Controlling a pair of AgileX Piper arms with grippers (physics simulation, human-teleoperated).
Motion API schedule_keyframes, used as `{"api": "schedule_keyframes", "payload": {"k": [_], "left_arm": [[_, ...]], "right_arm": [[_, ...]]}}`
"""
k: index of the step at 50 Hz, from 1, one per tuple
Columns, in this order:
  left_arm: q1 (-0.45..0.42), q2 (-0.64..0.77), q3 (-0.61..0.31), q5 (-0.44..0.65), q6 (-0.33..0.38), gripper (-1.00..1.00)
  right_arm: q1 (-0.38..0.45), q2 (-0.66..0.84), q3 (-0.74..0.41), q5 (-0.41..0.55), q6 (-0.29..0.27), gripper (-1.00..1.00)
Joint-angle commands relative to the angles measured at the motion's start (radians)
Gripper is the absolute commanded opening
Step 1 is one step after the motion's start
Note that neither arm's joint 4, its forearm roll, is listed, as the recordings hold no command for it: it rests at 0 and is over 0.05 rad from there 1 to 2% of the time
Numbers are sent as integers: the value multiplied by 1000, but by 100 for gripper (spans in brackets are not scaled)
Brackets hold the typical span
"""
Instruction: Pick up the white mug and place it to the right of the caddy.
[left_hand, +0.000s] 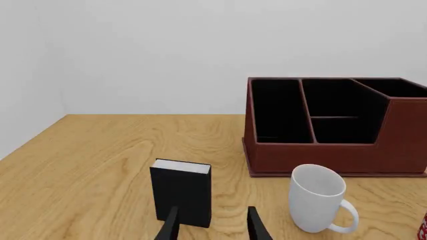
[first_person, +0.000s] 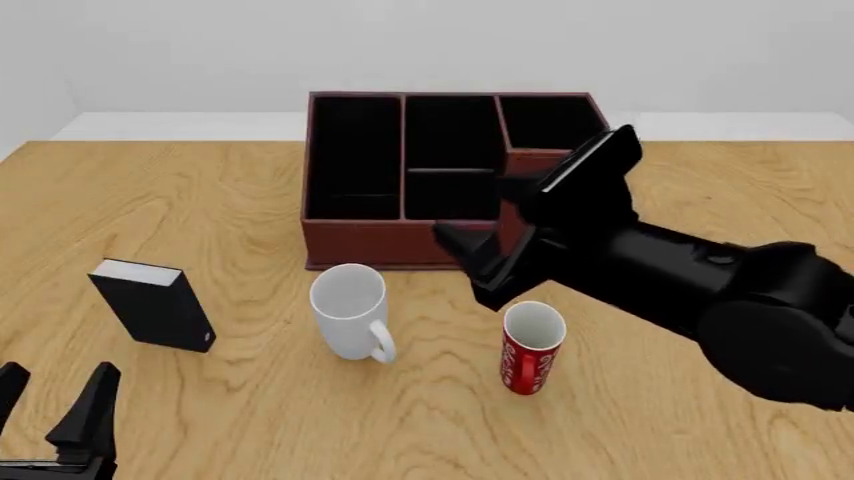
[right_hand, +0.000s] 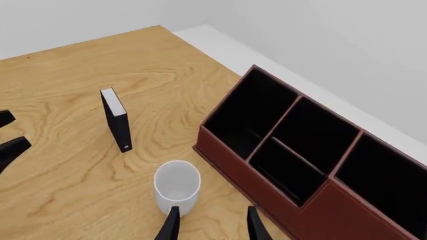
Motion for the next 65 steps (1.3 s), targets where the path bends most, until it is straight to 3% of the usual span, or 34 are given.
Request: {"api": "schedule_keyframes", "payload": {"k": [1,14,51,65], "left_arm": [[0,0,0,0,0,100],[0,0,0,0,0,100],[0,0,0,0,0,100],[0,0,0,0,0,100]], "right_arm": [[14,47,13,-38,2,100],[36,112,26,-95,18,100],[57,357,-16,-125,111,100],[69,409,-42,-102,119,100]]}}
